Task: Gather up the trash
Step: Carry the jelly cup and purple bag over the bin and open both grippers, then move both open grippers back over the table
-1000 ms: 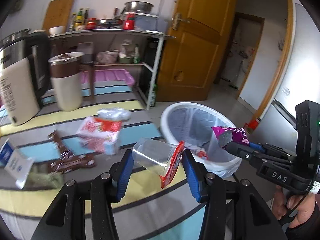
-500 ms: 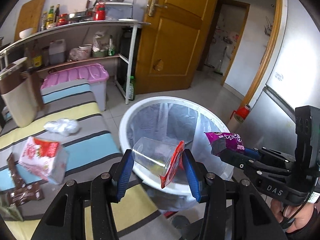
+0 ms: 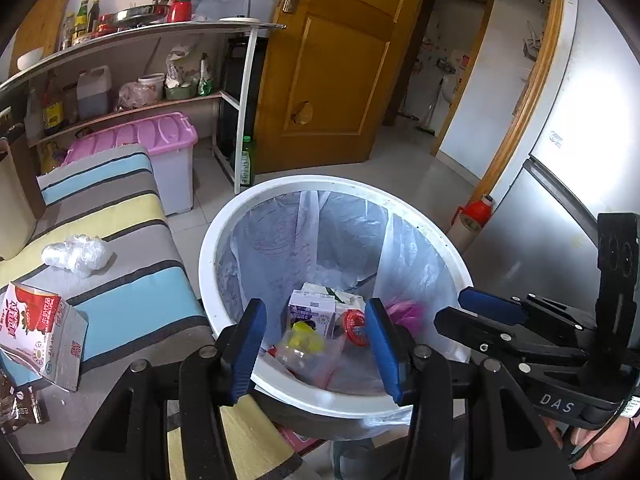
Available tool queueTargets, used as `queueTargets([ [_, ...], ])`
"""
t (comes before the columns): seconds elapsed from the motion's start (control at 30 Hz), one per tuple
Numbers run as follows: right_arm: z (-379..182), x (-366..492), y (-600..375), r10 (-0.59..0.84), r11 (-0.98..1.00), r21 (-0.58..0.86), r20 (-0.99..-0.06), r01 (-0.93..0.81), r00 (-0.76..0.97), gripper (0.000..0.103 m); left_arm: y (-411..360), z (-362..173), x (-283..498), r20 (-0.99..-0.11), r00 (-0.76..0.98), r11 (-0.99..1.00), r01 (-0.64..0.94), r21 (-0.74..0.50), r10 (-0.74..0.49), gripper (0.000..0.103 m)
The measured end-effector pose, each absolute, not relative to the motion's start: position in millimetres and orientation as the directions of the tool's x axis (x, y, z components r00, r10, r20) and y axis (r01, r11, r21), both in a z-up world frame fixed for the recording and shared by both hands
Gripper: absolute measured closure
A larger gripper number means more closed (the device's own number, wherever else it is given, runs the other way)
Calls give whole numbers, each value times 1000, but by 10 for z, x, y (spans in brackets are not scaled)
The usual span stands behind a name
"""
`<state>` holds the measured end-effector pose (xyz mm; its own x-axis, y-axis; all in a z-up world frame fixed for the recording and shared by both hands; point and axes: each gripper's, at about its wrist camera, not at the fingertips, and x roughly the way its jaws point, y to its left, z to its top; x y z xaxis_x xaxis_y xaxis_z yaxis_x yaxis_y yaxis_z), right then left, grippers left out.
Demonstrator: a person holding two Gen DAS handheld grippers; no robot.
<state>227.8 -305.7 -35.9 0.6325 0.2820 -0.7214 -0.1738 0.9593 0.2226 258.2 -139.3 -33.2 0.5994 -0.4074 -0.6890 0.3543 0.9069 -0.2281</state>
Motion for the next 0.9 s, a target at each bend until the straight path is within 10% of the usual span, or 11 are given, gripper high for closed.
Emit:
queueTargets([
  [0.9, 5, 1863, -2722, 348, 937, 227, -661, -265, 665, 58, -913, -44, 1940, -641, 680, 934, 273, -231, -357, 51],
])
